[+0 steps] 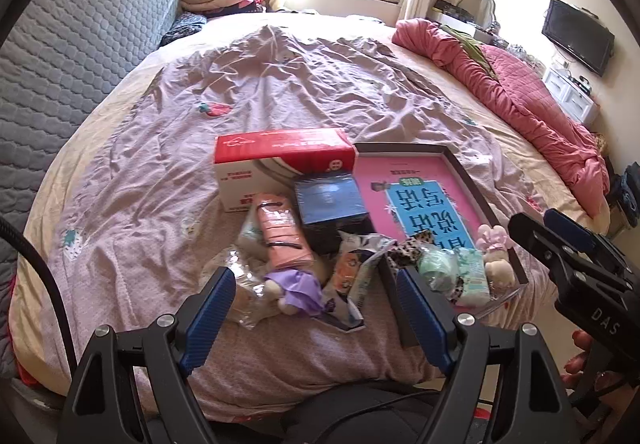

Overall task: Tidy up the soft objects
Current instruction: 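Withdraw both open tools from the tray back toward the pile, then reach the left tool toward the bagged bread roll while the right tool approaches the purple-bow plush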

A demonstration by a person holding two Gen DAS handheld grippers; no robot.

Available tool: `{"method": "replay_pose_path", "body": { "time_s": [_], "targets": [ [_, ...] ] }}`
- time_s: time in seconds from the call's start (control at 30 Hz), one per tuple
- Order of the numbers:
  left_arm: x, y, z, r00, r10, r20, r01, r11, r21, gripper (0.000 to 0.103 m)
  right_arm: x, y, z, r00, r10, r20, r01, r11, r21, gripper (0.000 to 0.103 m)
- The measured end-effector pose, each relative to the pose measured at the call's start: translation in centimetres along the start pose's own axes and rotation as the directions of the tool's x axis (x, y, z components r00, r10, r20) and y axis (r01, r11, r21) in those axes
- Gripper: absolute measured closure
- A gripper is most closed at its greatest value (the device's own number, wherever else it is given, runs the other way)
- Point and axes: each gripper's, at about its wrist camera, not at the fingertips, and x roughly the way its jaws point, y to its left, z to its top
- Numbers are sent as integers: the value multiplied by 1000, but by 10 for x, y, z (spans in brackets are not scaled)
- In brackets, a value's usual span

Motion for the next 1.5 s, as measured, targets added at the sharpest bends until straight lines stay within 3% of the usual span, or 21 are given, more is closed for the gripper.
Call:
{"method": "replay_pose_path", "body": {
  "time_s": [0.5, 1.0, 1.5],
  "targets": [
    [-11, 45, 0, 998, 64, 26, -62, 996, -70, 21, 0, 21, 1, 1000, 15, 2, -15, 999, -47, 25],
    [-9, 105, -9, 994, 108, 6, -105, 977, -183, 21, 20, 54, -10, 997, 53, -55, -59, 991, -117, 25],
    [27, 123, -28, 996, 62, -63, -75, 970, -229, 21, 48, 81, -30, 986, 95, -134, -119, 975, -188, 25]
  ]
}}
